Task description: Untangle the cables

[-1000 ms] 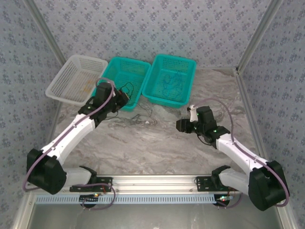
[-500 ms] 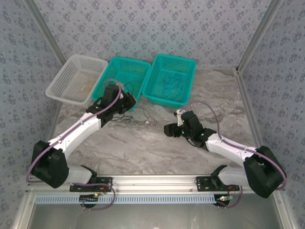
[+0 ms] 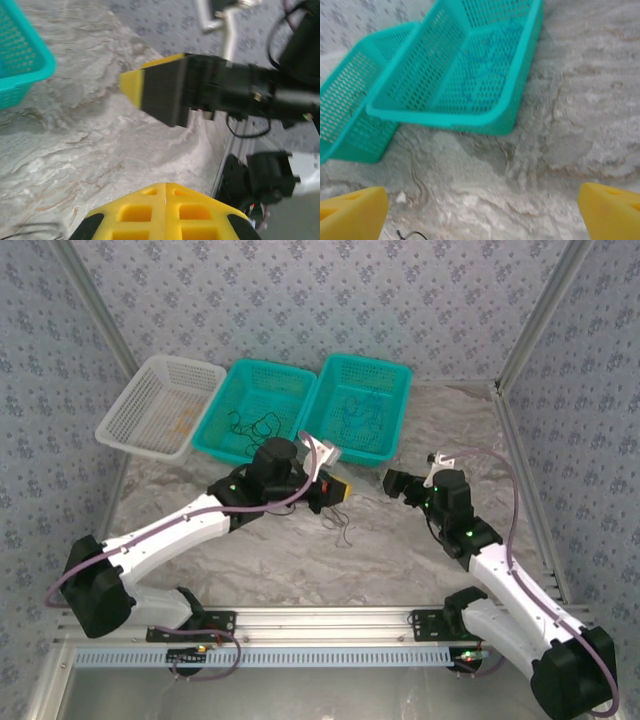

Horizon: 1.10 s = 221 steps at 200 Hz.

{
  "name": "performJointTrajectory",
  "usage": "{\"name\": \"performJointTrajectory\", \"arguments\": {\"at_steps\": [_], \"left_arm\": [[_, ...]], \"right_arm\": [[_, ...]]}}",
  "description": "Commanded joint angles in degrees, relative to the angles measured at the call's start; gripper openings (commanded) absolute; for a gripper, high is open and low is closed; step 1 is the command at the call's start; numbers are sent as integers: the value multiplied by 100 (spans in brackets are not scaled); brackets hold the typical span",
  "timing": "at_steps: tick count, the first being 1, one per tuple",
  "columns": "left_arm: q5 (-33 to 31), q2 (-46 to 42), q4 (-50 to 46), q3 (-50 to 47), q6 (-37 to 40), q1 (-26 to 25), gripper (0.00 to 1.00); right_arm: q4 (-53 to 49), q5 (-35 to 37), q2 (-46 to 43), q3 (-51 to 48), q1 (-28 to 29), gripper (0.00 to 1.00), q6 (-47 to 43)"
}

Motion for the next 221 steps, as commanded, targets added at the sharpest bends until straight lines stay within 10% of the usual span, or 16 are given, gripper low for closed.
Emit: {"name": "performJointTrajectory", "arguments": {"at_steps": [1, 33, 64, 144, 221], "left_arm": [[285, -83, 6, -269, 816, 37, 0], [-58, -142, 167, -729, 840, 44, 0], [-196, 29, 310, -930, 738, 40, 0], [-239, 185, 356, -896, 691, 39, 0], [-295, 263, 362, -847, 640, 43, 0]], "right_arm": [[-687, -333, 314, 87, -1, 96, 2], [-760, -1115, 1159, 266, 346, 76, -74], [-1437, -419, 1711, 614, 997, 60, 164], [-1332, -1465, 1643, 322, 1018, 43, -10], [-1469, -1052, 1823, 449, 1665, 30, 931]]}}
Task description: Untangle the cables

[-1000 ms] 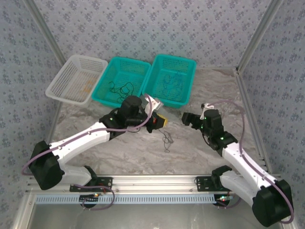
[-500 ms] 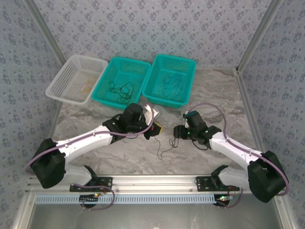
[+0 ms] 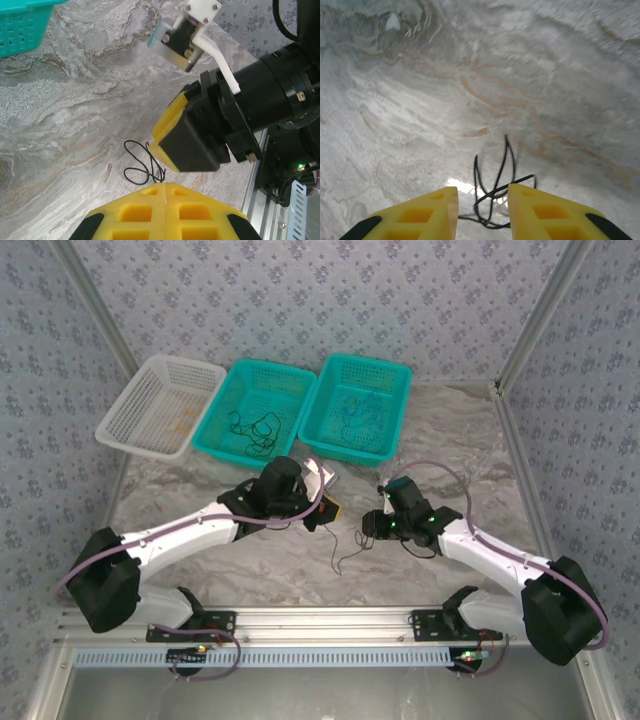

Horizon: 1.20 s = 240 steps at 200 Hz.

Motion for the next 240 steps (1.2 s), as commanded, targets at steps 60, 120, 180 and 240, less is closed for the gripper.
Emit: {"name": "performJointTrajectory", "arguments": {"at_steps": [60, 120, 180, 240], "left_arm": [[-42, 123, 12, 208, 59, 21, 0], [-48, 149, -28, 222, 48, 24, 0], [-66, 246, -106, 308, 77, 20, 0], [-28, 376, -145, 396, 94, 28, 0]], "right_arm": [[53, -526, 662, 365, 374, 25, 117], [-412, 53, 773, 376, 425, 25, 204], [-646, 184, 251, 319, 471, 27, 33], [-674, 215, 532, 384, 548, 27, 124]]}}
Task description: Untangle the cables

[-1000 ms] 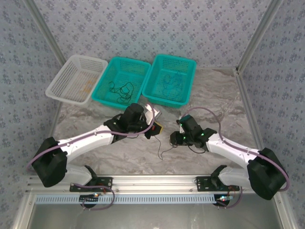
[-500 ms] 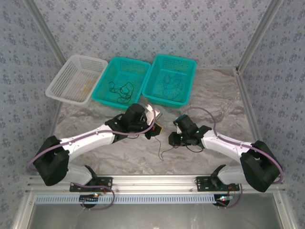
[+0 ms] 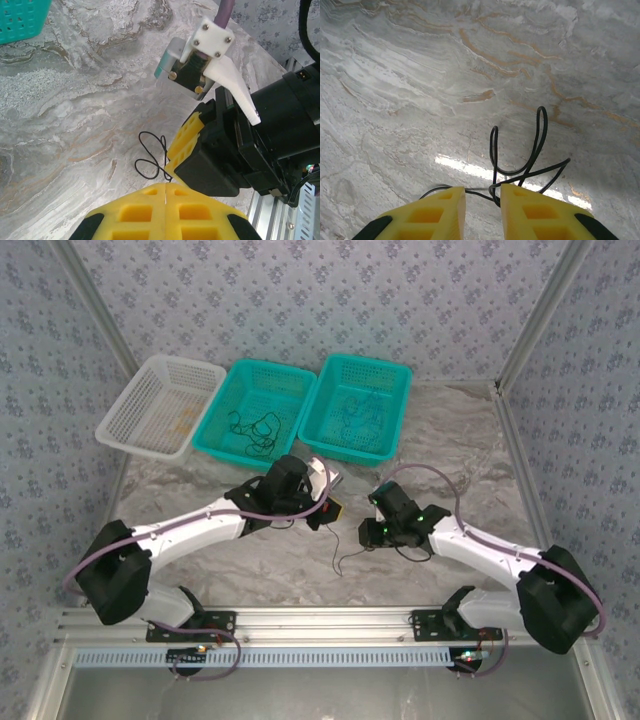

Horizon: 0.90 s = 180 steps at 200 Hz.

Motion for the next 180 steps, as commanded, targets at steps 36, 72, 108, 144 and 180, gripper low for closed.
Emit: {"name": "performJointTrajectory", "arguments": {"at_steps": [36, 72, 108, 144, 180], "left_arm": [[15, 46, -73, 200, 79, 48, 0], [20, 55, -60, 188, 75, 54, 0], [58, 103, -30, 182, 64, 55, 0], [94, 115, -43, 188, 51, 63, 0], [94, 85, -46, 167, 55, 76, 0]], "right_arm": [[147, -61, 471, 82, 116, 27, 76], [189, 203, 736, 115, 115, 27, 211], [397, 448, 1010, 211, 108, 27, 512], [1096, 288, 993, 124, 64, 38, 847], [1338, 326, 935, 57, -98, 40, 1026]]}}
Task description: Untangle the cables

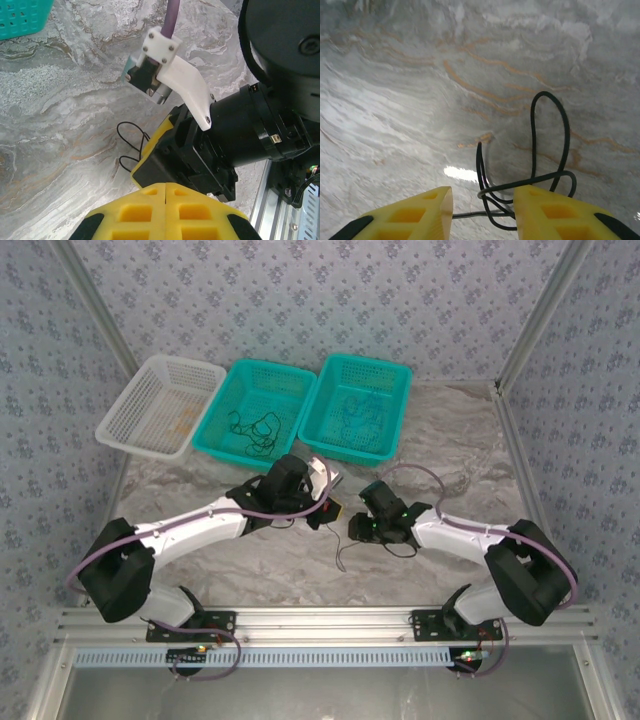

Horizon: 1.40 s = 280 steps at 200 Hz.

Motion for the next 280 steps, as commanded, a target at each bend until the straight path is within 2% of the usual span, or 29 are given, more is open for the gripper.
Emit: {"name": "performJointTrajectory", "arguments": {"at_steps": [1, 38, 59, 121, 141, 187, 237, 280], "left_arm": [[90, 2, -42, 156, 57, 37, 0], [116, 0, -15, 137, 57, 37, 0], [134, 9, -13, 128, 57, 34, 0], [178, 6, 97, 65, 4, 41, 0], [179, 16, 107, 65, 7, 54, 0], [205, 34, 124, 42, 4, 57, 0], [300, 85, 160, 29, -22, 86, 0], [326, 32, 210, -44, -94, 136, 0]], "right_arm": [[278, 93, -56, 7, -104, 40, 285], [72, 371, 174, 160, -97, 39, 422], [81, 523, 242, 172, -121, 43, 646], [682, 794, 226, 44, -219, 44, 1211], [728, 833, 270, 53, -235, 40, 1253], [823, 1231, 312, -78, -246, 23, 1304], [1235, 1443, 618, -22, -284, 22, 1354], [1316, 1798, 603, 144, -159, 9, 1394]]}}
